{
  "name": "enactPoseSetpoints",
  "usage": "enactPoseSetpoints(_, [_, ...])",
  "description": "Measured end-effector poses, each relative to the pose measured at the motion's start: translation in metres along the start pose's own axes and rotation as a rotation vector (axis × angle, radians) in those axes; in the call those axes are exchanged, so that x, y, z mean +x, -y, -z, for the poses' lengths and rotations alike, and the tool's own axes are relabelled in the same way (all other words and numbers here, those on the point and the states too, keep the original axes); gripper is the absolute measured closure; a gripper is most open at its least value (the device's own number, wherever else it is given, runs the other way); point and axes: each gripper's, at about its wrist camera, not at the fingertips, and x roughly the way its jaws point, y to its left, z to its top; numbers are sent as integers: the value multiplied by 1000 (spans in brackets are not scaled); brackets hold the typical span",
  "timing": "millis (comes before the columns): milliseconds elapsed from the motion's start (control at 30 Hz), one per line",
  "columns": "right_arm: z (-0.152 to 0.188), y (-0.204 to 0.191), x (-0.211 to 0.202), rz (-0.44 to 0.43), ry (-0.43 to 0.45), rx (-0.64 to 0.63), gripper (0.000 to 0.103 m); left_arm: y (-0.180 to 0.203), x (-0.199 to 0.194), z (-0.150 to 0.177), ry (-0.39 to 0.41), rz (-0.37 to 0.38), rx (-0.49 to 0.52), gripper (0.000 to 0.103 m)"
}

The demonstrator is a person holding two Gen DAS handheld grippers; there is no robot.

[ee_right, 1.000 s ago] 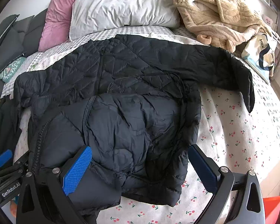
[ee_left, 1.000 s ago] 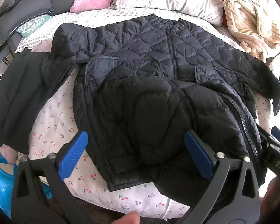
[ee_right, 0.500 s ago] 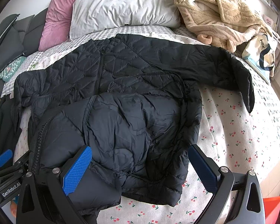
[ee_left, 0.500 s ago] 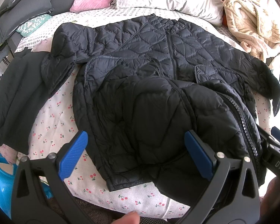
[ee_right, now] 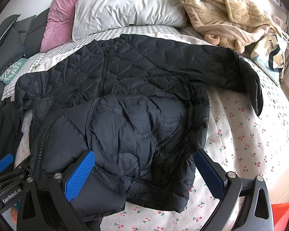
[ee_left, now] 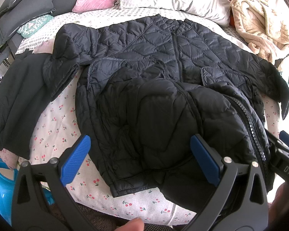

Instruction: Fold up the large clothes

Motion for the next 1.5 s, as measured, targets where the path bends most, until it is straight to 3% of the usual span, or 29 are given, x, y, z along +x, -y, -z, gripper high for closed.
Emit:
enactPoseSetpoints(1000, [4, -4, 1, -9, -8, 1, 0, 0, 0, -1, 0, -1, 0, 0])
enactPoseSetpoints(1333, [-1, 5, 0, -68, -22, 19, 0, -1, 1, -2, 2, 3, 2, 0])
enactPoseSetpoints(1500, [-4, 21, -3, -147, 16, 27, 0, -13, 4, -5, 33, 69, -2, 0])
